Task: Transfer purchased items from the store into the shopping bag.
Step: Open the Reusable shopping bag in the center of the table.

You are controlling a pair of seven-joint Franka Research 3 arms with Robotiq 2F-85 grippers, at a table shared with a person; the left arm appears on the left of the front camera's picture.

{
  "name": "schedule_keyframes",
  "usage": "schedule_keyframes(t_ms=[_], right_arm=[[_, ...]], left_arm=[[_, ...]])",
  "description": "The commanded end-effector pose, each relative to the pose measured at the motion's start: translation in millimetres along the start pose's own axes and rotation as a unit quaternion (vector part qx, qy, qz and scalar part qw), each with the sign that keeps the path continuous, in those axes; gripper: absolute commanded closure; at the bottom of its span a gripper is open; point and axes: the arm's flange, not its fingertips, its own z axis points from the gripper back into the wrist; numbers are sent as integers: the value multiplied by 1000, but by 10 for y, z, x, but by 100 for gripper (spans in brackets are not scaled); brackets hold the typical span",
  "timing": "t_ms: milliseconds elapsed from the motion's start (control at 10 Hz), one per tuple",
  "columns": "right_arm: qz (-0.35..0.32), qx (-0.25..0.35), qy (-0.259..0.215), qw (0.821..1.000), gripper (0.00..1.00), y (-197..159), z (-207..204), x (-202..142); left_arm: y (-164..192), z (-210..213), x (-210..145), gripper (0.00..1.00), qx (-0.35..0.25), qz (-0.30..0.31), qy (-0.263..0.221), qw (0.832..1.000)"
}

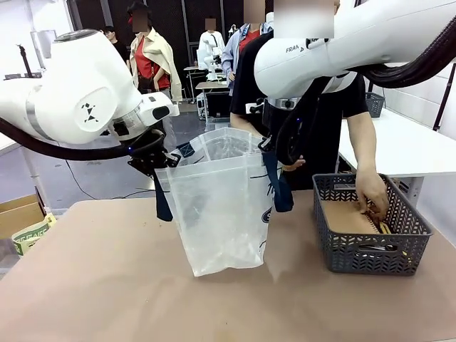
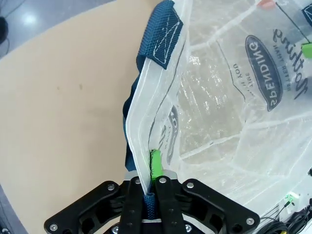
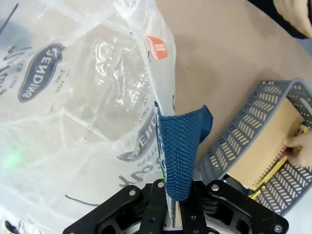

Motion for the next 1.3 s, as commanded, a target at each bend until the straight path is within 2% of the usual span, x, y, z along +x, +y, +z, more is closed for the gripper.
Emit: schedule_keyframes(t_ms=[0, 700, 800, 900, 1200], right_arm=[[12, -19, -15, 1000, 100, -91, -14, -144], [12, -14, -12, 1000, 100, -140, -14, -161], [24, -11, -12, 1000, 100, -114, -44, -142], [2, -6, -11, 1000, 100, -20, 12, -77], [2, -6, -11, 1000, 100, -20, 12, -77]], left_arm=[[160, -33, 108, 100, 9, -26, -10, 1000], [287, -172, 213, 100, 1, -65, 16, 998], [152, -150, 144, 100, -4, -32, 5, 999], [152, -150, 144, 100, -4, -32, 5, 999], [152, -150, 144, 100, -4, -32, 5, 999]])
